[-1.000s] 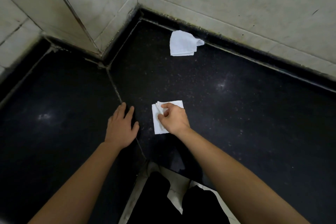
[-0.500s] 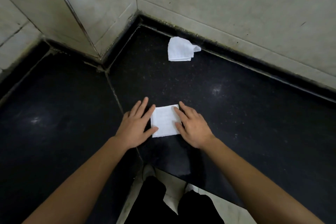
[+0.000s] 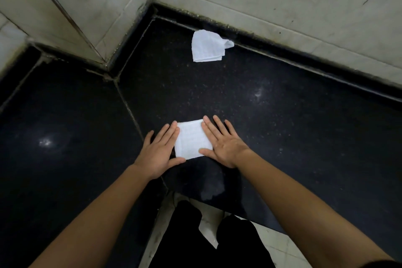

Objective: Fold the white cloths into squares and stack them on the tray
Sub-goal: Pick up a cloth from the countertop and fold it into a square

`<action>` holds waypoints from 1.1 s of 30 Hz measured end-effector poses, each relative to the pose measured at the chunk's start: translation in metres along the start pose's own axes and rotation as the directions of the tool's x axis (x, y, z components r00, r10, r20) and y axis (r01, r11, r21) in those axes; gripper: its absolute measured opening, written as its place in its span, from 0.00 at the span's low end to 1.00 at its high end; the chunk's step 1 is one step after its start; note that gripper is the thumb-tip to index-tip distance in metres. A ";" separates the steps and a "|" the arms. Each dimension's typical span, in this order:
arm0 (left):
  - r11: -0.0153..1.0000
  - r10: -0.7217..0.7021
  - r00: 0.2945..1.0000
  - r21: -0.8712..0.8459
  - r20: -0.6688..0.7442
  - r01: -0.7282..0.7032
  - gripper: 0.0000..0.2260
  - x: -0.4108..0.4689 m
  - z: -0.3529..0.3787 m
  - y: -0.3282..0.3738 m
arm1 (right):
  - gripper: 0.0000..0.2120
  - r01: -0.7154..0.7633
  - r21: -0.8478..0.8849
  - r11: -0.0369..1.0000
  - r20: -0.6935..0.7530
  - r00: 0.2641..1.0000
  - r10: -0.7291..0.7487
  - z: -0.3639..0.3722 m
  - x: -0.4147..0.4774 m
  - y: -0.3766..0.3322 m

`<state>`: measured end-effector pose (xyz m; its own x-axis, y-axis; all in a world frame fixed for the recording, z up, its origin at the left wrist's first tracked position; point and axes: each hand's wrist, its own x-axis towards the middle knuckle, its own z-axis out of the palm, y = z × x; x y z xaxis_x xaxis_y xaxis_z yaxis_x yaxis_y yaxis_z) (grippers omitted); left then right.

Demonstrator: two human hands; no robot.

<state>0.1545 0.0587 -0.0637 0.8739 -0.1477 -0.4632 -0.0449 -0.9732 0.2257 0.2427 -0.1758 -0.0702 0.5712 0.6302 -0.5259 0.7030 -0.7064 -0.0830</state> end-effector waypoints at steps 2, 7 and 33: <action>1.000 0.004 1.000 -0.012 0.004 -0.004 0.42 0.000 -0.001 0.000 | 0.41 0.006 0.030 1.000 0.008 1.000 -0.006 -0.001 0.000 0.000; 0.999 -0.002 1.000 -0.034 -0.008 0.002 0.43 0.001 -0.005 0.001 | 0.46 -0.081 0.388 0.918 -0.103 0.986 0.130 -0.015 -0.012 -0.007; 0.875 0.468 0.879 -0.093 -0.095 -0.476 0.06 0.054 -0.106 0.075 | 0.05 -0.228 0.813 0.536 -0.049 0.891 0.452 -0.061 -0.111 0.023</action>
<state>0.2500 -0.0032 0.0189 0.7930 -0.5681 -0.2200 -0.4097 -0.7645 0.4976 0.2216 -0.2427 0.0379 0.8471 0.2578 -0.4647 -0.0974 -0.7843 -0.6127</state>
